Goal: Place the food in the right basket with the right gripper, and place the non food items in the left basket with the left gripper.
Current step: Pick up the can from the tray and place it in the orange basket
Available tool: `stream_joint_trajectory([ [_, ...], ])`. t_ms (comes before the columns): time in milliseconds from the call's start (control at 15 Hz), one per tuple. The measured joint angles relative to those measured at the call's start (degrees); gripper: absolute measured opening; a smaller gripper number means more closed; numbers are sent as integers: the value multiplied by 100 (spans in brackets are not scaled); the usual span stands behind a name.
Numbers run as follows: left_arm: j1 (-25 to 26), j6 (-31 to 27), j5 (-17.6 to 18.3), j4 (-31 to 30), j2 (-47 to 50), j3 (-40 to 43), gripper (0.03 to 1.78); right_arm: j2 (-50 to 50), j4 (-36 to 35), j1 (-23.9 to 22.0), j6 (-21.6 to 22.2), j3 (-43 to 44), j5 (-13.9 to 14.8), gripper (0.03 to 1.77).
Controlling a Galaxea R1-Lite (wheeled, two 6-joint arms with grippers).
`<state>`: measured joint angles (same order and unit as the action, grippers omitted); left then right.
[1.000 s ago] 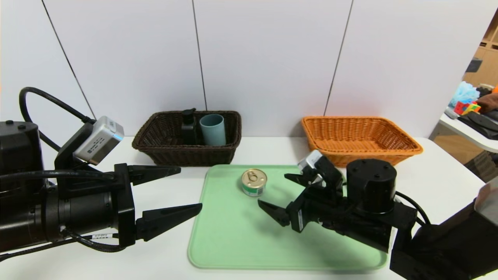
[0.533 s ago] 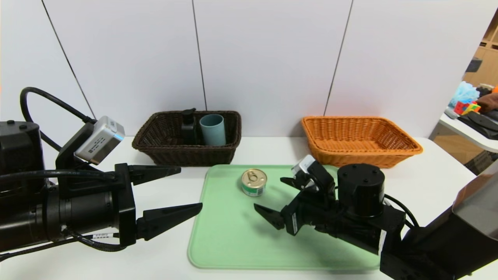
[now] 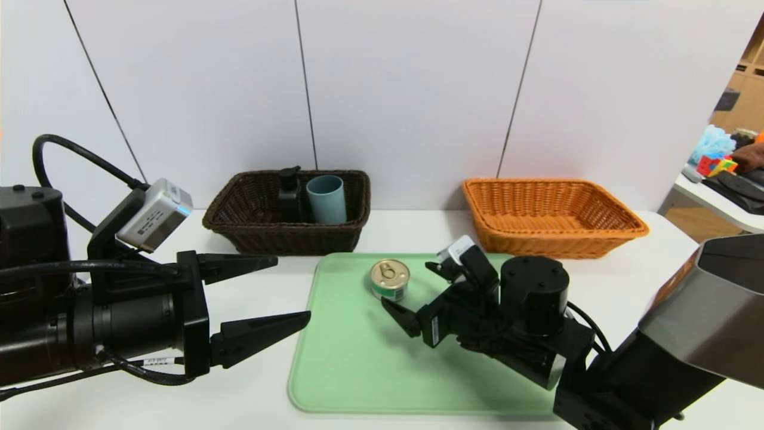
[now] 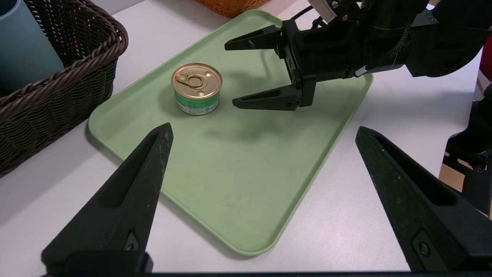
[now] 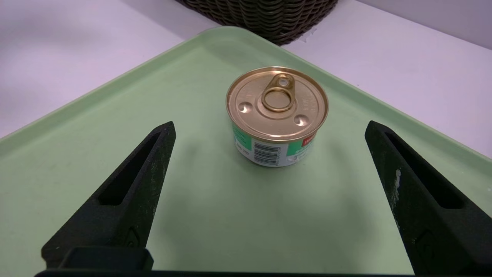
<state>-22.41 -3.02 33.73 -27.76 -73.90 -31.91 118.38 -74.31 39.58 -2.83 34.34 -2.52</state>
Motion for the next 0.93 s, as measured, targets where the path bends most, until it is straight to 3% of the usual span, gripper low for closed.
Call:
stream_joint_trajectory([
  [333,0,5,-13,-13,-20,0,169,271,22,11,20,276,226,170],
  [933,9,28,-24,-29,-51,-9,169,474,169,55,323,496,296,170],
])
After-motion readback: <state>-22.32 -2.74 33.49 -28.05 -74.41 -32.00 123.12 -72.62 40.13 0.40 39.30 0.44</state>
